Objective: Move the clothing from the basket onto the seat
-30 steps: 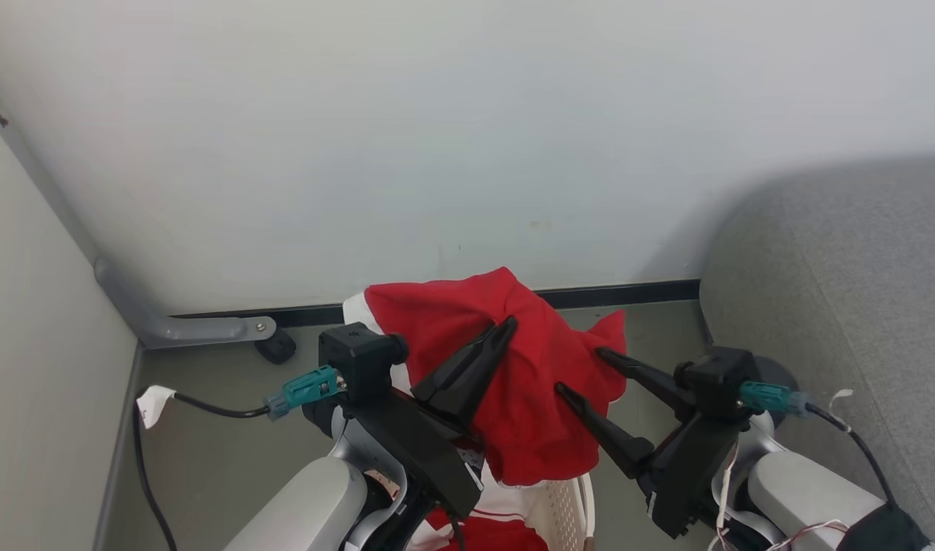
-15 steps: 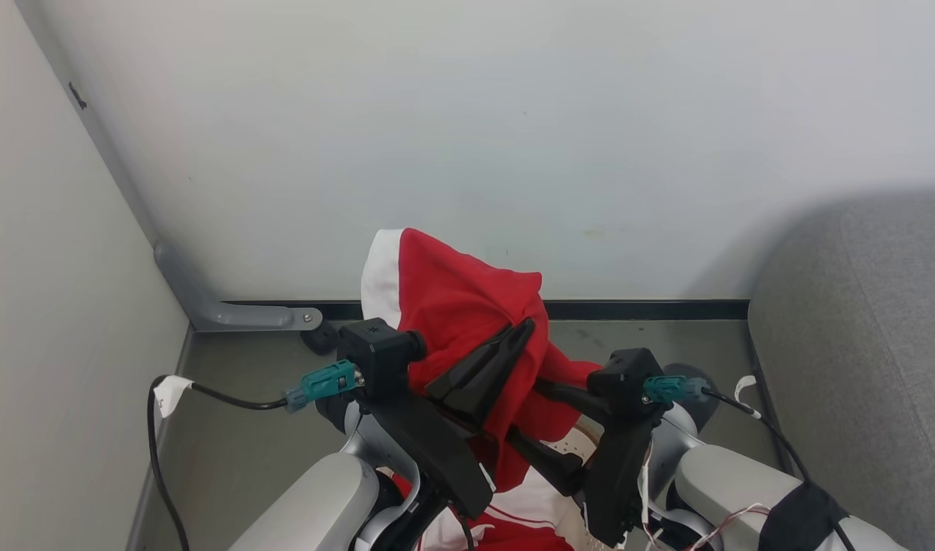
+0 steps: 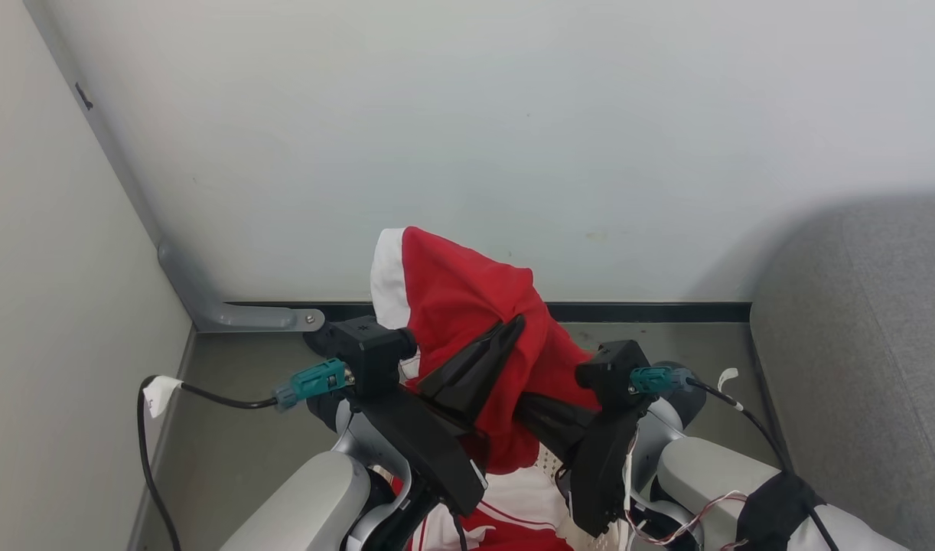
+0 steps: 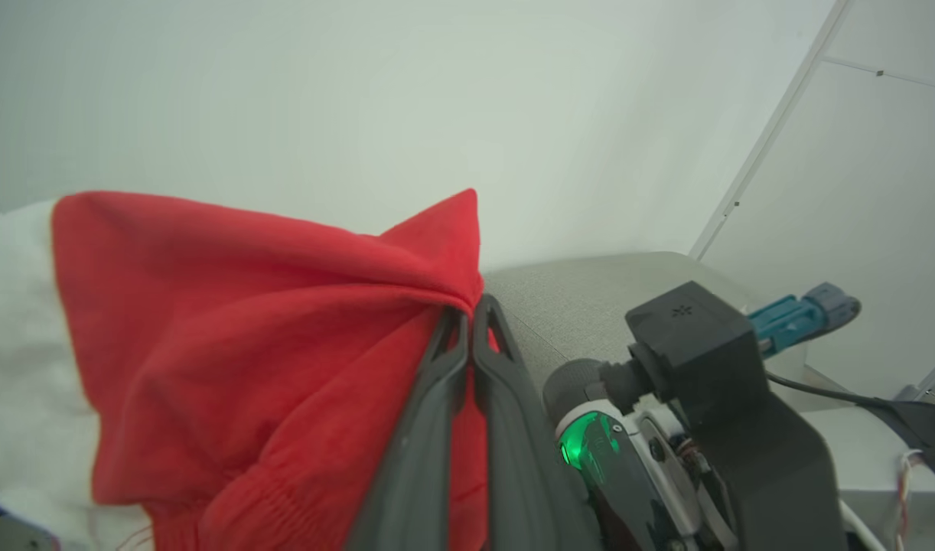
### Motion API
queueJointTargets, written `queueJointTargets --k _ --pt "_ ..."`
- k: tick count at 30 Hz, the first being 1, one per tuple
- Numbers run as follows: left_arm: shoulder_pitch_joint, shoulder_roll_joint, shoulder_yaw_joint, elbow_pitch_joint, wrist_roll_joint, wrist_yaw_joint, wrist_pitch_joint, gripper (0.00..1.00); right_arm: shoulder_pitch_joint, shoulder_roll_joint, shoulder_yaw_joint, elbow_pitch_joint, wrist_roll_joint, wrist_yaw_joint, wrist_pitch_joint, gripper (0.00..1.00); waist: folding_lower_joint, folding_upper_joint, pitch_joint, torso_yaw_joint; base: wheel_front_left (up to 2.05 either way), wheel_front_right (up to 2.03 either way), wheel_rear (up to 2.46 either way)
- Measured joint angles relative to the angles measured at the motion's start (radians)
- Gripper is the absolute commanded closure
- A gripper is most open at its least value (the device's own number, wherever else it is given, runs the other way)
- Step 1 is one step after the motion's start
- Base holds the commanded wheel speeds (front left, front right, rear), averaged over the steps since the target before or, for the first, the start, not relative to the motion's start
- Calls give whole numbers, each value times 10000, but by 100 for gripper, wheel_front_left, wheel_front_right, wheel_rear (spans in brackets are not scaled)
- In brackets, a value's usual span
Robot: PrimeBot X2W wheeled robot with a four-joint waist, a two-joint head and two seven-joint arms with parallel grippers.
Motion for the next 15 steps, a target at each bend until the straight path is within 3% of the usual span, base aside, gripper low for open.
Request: queueJointTargets --k 15 --pt "108 309 474 211 -79 280 -109 100 321 -370 132 -451 489 0 -1095 100 0 0 -15 -394 0 0 0"
